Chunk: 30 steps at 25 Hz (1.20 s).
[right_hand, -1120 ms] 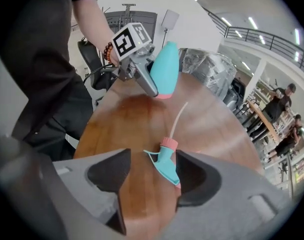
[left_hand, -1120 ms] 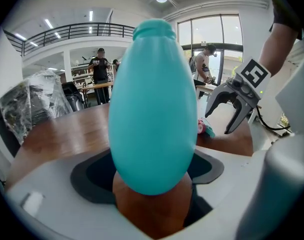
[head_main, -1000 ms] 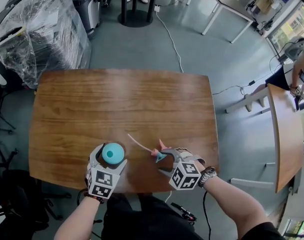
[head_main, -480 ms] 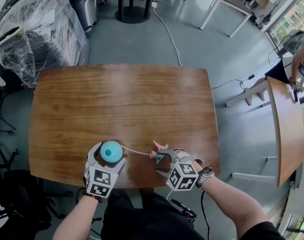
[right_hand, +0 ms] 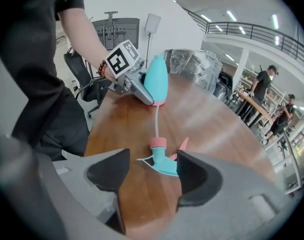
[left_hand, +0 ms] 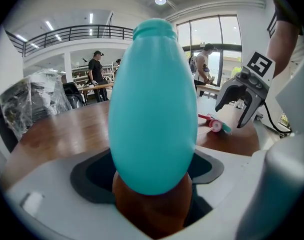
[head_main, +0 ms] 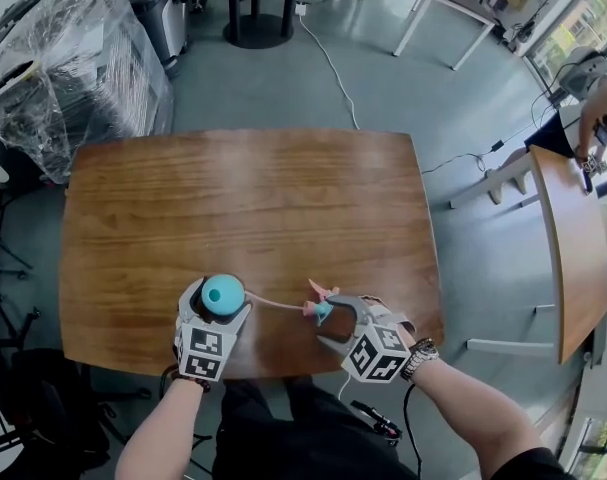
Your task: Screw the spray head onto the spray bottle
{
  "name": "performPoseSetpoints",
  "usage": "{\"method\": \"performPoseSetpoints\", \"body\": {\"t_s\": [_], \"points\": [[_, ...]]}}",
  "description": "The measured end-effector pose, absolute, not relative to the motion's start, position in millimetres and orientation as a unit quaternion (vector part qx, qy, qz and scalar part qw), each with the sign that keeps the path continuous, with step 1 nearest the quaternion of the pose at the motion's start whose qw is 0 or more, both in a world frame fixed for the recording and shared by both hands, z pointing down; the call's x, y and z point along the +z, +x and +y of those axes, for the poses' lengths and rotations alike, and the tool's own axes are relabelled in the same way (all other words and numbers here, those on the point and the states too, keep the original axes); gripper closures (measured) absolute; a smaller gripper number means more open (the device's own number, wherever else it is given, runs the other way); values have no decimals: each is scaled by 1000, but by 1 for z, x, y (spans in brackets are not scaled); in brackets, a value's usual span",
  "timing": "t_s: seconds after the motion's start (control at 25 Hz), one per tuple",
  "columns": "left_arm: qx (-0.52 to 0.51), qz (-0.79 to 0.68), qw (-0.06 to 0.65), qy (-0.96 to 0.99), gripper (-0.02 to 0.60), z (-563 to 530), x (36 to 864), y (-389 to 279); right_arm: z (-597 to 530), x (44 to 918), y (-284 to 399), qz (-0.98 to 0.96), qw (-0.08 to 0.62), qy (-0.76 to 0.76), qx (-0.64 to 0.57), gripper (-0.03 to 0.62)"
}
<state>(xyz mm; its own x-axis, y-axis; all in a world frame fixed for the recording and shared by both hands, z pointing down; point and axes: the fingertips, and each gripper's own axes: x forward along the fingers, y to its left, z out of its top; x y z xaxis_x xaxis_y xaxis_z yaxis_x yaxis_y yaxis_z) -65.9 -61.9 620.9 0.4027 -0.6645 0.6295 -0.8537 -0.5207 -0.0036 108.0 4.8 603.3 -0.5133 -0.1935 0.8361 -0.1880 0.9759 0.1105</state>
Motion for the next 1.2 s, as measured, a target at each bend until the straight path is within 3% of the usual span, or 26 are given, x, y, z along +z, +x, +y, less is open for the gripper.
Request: {"method": "performPoseSetpoints", "body": {"t_s": [0.2,0.36,0.6,0.92,1.2], "points": [[289,-464,168,820,127,-62,622,-66,2,602,112,-869,481,115,2,319],[283,-480,176,811,71,-53,620,-78,-12,598,115,-875,464,131,39,319],[296,-492,145,805,75,7,603,-77,-38,597,120,-880,425,159,140,320],[291,-364,116,877,255,38,589,74,-56,599,125,-881,392,189,185,324],[336,-349,122,866,365,22,616,123,-52,589,135,-885,383,196,175,327]]}}
